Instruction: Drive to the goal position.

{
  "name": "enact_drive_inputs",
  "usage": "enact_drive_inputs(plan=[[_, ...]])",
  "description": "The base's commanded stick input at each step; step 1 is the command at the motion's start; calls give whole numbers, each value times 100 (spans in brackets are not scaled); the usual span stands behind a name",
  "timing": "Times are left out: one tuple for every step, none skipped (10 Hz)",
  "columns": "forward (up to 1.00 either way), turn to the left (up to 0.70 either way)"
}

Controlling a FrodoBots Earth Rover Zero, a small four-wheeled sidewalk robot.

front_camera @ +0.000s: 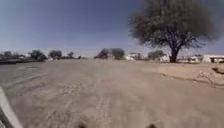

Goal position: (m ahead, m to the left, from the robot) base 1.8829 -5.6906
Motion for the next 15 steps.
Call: enact_drive_inputs(plan=[[70, 0], [70, 0], [70, 0], [70, 0], [70, 0], [70, 0], [70, 0], [70, 0], [70, 0], [70, 0], [70, 0], [70, 0], [70, 0], [70, 0], [70, 0]])
